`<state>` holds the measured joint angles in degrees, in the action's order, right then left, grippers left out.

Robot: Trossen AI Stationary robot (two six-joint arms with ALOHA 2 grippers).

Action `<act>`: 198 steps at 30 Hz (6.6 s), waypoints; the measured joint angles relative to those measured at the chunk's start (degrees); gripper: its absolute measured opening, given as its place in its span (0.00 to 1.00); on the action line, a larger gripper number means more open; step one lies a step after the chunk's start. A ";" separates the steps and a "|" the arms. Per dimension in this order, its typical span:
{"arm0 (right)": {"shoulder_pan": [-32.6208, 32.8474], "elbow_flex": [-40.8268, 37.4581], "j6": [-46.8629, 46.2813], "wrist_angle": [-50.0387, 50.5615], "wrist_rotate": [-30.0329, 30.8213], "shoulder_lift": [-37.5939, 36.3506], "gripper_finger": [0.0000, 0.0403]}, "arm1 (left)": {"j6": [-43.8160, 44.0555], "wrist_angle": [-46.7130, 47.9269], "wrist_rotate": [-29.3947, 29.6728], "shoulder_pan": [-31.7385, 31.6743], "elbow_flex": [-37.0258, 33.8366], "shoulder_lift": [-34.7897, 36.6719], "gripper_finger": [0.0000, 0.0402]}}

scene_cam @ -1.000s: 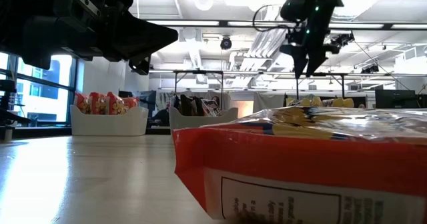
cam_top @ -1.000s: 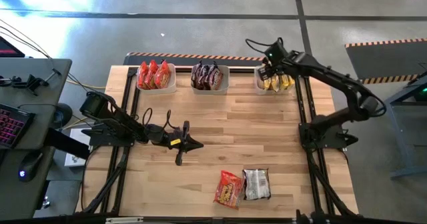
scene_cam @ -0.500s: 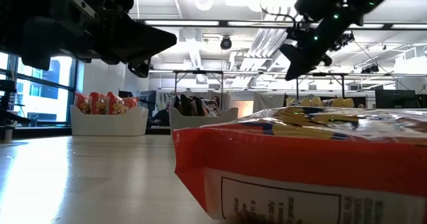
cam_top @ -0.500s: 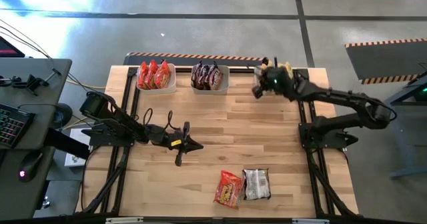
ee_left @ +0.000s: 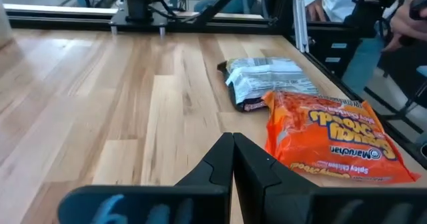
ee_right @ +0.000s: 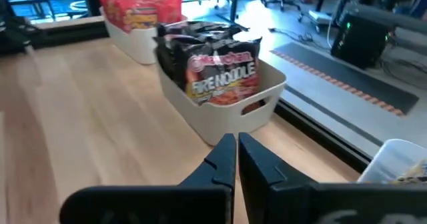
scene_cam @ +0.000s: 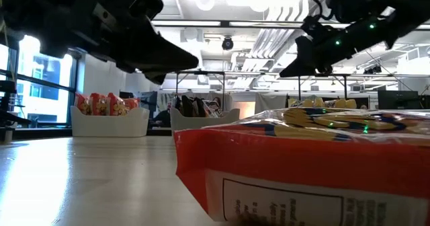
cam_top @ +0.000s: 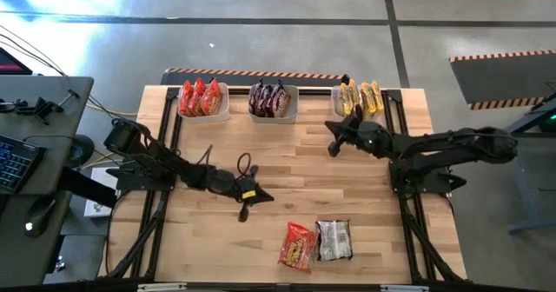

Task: Sort Maruchan noodles
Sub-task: Put the orange noodle pack into the white bin

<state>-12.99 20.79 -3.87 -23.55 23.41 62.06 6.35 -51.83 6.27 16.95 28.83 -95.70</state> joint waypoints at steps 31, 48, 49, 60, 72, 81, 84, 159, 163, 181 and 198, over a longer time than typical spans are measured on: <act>14.26 -8.24 1.28 -11.43 6.25 0.06 0.00 | -6.99 23.43 -1.06 5.95 29.37 -22.95 0.35; 14.66 -8.23 -1.05 -11.73 3.42 0.07 0.00 | -15.65 27.58 -1.25 5.82 31.11 -23.55 0.03; 14.66 -8.24 -1.96 -12.15 2.53 0.07 0.00 | -15.90 27.52 -1.25 5.81 31.11 -23.54 0.02; 15.63 -8.10 -11.18 -15.11 -18.85 0.20 0.01 | -20.53 29.29 0.47 5.84 31.07 -18.69 0.00; 28.16 -7.27 -32.90 -11.25 -23.28 4.28 0.51 | -21.93 30.81 0.63 5.86 31.14 -15.63 0.00; 32.70 0.87 -40.70 -10.97 -26.69 20.30 0.73 | -22.10 31.17 2.04 5.97 31.97 -15.63 0.00; 33.46 4.63 -40.70 -11.51 -30.14 26.53 0.73 | -22.09 32.48 2.95 5.98 32.48 -15.63 0.00; 41.54 14.73 -21.80 -34.57 -18.77 48.59 0.31 | -2.13 47.94 3.57 9.39 32.69 -1.40 0.24; 41.49 14.73 -19.15 -34.60 -17.55 48.59 0.31 | 6.11 53.61 2.37 10.25 32.69 0.42 0.32; 40.65 25.40 -10.15 -20.58 -17.39 48.57 0.31 | 23.38 56.48 -8.51 5.86 32.67 0.35 0.64; 37.37 28.26 -7.62 -20.39 -17.41 48.57 0.31 | 23.09 62.35 -6.87 7.24 32.64 -0.33 0.64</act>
<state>24.38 49.06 -11.49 -43.95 6.00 110.63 29.44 10.52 -0.60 24.18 61.47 -96.03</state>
